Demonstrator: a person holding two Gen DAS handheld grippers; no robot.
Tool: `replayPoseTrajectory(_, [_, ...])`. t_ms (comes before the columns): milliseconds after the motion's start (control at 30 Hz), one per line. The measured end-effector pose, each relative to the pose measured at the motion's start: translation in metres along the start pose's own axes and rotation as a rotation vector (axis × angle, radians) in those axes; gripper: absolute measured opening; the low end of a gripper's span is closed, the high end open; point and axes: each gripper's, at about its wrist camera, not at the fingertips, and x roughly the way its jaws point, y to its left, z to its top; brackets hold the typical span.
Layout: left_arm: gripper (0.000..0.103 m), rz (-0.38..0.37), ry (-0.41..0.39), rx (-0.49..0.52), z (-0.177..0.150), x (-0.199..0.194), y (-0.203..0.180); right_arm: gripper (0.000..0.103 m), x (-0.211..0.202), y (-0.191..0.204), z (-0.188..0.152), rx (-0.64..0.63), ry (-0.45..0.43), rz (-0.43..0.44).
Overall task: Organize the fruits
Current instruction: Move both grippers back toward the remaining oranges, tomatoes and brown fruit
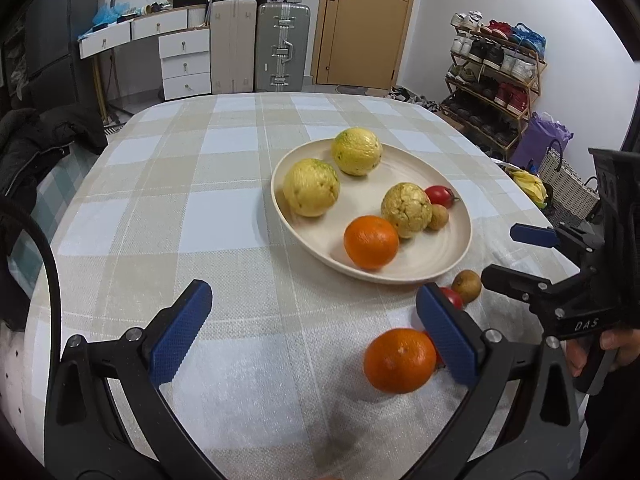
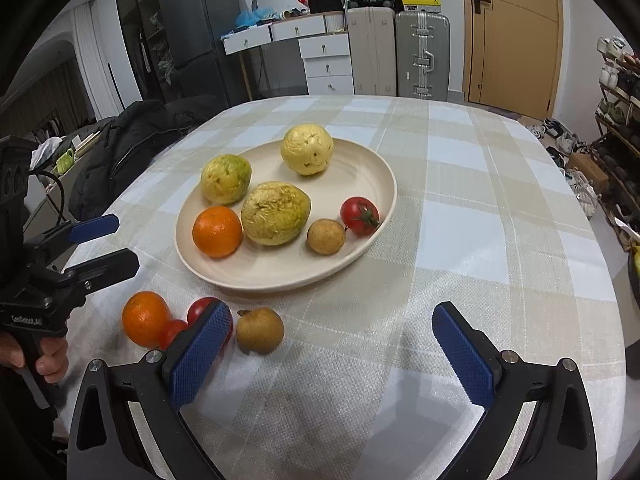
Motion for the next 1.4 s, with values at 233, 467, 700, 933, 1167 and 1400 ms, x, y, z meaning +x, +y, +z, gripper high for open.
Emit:
replayPoseTrajectory(233, [0.102, -0.022, 0.038, -0.003, -0.012, -0.001, -0.002, 0.103, 0.002, 0.004, -0.005, -0.026, 0.041, 0.005])
replayPoseTrajectory(467, [0.102, -0.037, 0.077, 0.050, -0.019, 0.003, -0.012, 0.103, 0.008, 0.010, -0.008, -0.044, 0.070, -0.001])
replayPoseTrajectory(700, [0.102, -0.045, 0.106, 0.089, -0.024, 0.009, -0.021, 0.103, 0.015, 0.009, -0.010, -0.039, 0.104, -0.016])
replayPoseTrajectory(933, [0.102, -0.039, 0.137, 0.097, -0.026, 0.015, -0.021, 0.103, 0.021, 0.010, -0.011, -0.044, 0.129, -0.037])
replayPoseTrajectory(1167, [0.102, -0.045, 0.149, 0.103, -0.027, 0.017, -0.021, 0.103, 0.024, 0.019, -0.013, -0.078, 0.134, -0.063])
replayPoseTrajectory(1400, [0.102, -0.047, 0.179, 0.129, -0.031, 0.023, -0.027, 0.102, 0.022, 0.025, -0.014, -0.105, 0.122, -0.088])
